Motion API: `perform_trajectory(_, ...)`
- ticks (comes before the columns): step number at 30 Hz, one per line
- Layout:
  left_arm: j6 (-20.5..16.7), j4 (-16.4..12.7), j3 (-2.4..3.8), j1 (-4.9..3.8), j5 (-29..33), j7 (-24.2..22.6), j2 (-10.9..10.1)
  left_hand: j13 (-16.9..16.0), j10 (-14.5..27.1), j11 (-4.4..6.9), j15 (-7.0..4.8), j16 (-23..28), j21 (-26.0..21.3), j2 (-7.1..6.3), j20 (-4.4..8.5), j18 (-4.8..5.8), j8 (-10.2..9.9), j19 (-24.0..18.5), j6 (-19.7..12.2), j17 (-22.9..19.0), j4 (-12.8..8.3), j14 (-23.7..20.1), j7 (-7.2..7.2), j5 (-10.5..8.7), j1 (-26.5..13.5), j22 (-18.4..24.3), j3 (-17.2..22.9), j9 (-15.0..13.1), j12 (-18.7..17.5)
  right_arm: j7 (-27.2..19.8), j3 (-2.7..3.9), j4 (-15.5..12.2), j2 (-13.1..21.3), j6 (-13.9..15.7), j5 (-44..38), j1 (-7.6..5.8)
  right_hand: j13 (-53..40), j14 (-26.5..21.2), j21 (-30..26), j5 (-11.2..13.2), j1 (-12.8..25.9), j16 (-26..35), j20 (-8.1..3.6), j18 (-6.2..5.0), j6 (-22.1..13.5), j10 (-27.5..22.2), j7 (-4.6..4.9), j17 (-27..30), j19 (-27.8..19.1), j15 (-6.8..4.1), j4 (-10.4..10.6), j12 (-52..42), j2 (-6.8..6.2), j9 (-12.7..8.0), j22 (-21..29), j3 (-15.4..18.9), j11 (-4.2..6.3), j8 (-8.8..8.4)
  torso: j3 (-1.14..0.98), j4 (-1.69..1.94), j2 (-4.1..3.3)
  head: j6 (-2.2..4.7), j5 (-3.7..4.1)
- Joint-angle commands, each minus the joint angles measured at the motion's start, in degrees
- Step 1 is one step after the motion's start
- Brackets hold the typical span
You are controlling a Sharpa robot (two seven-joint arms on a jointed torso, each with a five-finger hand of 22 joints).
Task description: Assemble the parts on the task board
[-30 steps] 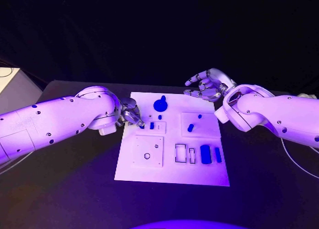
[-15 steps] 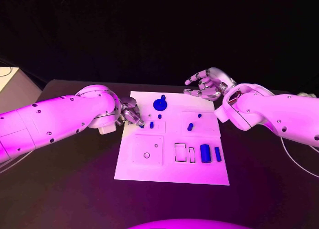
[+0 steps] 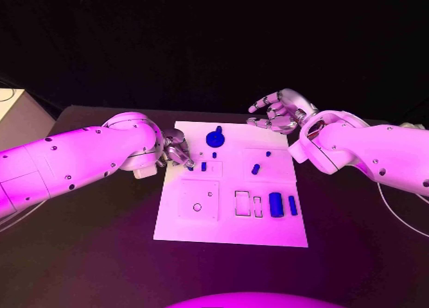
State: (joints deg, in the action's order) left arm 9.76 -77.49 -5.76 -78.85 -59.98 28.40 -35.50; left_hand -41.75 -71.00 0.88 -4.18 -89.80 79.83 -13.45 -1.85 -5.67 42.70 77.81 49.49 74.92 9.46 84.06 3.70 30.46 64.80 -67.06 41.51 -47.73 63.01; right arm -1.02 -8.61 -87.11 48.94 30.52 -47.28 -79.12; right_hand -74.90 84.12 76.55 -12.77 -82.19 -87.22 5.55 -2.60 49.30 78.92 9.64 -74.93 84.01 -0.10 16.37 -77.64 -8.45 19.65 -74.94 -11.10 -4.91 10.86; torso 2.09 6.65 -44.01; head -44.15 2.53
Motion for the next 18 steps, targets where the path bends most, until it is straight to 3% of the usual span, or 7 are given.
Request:
perform_trajectory(1,2.3,-0.2,-0.30,0.54,0.1,-0.3,0.4,-0.2,-0.4,0.32,-0.32,-0.2,0.3,0.37,-0.05,0.87,0.3,0.3,0.8,15.1,-10.3,5.9,-0.46,0.24,-0.4,-0.1,9.9,0.0,0.1,-0.4,0.03,-0.1,0.1,-0.5,0.0,-0.01,-3.8,4.6,-0.3,-0.3,0.7,0.2,0.37,-0.73,-0.3,-0.4,0.10,-10.8,0.7,0.31,0.0,0.3,-0.04,-0.1,-4.3,-0.3,0.16,0.00,0.01,0.06,0.03,-0.07,0.09)
perform_trajectory(8,2.2,-0.1,-0.34,0.61,0.2,-0.3,0.5,-0.8,-1.1,0.53,-0.40,-0.2,0.3,0.37,-0.01,0.89,0.4,0.3,1.2,15.1,-9.7,5.9,-0.79,-0.04,-1.4,-0.1,8.7,-0.2,0.4,-0.5,0.03,-0.1,0.1,-0.4,0.0,-0.01,-3.8,4.6,-0.3,-0.3,0.7,0.2,0.37,-0.73,-0.3,-0.4,0.10,-10.8,0.7,0.31,0.0,0.3,-0.04,-0.1,-4.3,-0.3,0.16,0.00,0.02,0.06,0.04,-0.12,0.15)
perform_trajectory(18,1.9,0.1,-0.37,0.63,0.2,-0.1,0.6,-0.3,-1.7,1.21,-0.90,-0.2,-0.1,0.18,0.42,0.87,0.3,0.3,1.2,15.1,-7.7,5.9,-1.81,-0.90,-3.3,0.1,4.0,-0.6,-0.2,-0.5,0.03,-0.1,0.2,-0.4,0.1,-0.01,-3.8,4.6,-0.3,-0.3,0.7,0.2,0.37,-0.73,-0.3,-0.4,0.10,-10.8,0.7,0.31,0.0,0.3,-0.04,-0.1,-4.3,-0.3,0.16,0.00,0.02,0.05,0.05,-0.06,0.12)
